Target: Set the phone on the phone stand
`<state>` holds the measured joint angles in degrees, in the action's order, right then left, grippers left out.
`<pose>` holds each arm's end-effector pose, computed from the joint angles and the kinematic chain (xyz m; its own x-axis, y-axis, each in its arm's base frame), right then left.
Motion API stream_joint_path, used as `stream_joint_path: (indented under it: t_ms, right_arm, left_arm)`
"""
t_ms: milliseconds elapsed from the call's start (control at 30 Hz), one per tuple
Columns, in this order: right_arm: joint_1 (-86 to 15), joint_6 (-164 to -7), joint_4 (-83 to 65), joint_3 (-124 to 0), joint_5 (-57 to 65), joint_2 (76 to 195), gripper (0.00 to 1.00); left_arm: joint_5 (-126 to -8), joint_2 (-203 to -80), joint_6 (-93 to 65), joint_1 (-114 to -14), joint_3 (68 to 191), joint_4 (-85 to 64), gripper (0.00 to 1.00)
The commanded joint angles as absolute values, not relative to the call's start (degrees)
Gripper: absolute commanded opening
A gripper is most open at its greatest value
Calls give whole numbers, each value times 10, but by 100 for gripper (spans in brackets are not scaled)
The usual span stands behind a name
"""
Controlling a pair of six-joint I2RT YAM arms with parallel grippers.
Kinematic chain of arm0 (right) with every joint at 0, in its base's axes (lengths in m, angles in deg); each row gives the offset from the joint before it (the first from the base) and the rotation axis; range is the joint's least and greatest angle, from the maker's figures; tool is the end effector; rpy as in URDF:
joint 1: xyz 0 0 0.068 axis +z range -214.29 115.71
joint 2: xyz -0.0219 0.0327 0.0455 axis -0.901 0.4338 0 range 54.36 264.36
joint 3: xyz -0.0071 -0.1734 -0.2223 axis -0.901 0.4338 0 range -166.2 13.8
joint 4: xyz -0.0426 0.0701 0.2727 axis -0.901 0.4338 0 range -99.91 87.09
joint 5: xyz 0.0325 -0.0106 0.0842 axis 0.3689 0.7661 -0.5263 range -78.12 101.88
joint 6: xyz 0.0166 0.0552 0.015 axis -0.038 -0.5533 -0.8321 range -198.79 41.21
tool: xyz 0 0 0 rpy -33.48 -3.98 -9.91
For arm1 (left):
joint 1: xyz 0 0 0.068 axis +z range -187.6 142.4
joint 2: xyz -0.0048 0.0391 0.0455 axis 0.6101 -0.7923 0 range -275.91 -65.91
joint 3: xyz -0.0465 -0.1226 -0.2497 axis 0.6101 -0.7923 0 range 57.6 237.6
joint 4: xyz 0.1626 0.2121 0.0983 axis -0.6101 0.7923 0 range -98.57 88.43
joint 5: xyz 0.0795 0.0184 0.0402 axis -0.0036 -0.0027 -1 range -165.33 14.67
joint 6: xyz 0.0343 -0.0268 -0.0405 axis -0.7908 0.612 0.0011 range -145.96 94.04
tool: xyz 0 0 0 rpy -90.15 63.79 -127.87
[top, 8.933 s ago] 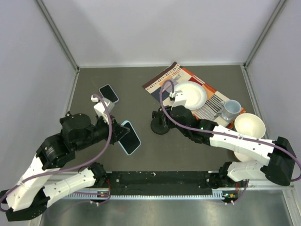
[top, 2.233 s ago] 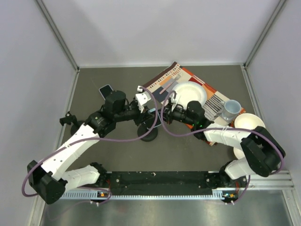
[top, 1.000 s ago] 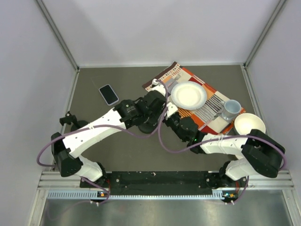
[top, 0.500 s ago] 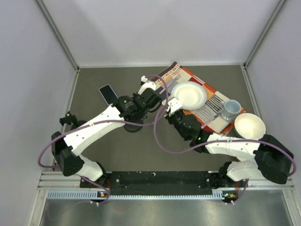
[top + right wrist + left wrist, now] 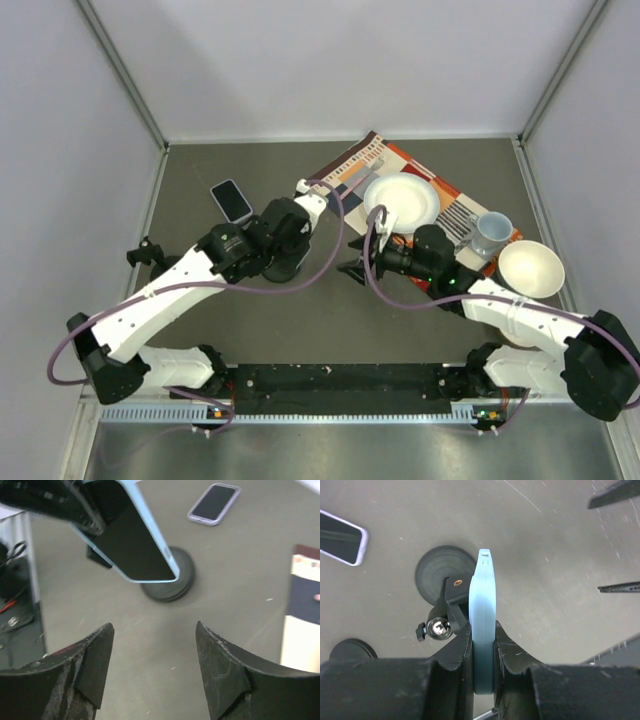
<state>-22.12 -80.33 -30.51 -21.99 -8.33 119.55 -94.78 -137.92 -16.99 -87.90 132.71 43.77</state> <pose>0.1998 0.2013 0.2639 -0.1371 -0.0901 -0.9865 -0.8797 0.4689 0.0794 0.1881 -0.2038 0.3609 -0.5693 0.4557 -0.6843 0.5041 0.8510 0.1473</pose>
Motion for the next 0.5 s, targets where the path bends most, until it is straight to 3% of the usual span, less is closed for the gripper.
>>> stream_joint_path:
  t_ms: [0,133,467]
  right_arm:
    - [-223,-803,-422,-169,-240,1175,70]
    - [-222,-771,-414,-198,-277,1217,73]
    - [-218,-783,-430,-228,-221,1259,74]
  left_arm:
    - [-830,-1330,-241,-880,1295,454,0]
    - [-786,-1311,-286,-880,1291,465,0]
    - [-880,-1289,-236,-880,1306,425,0]
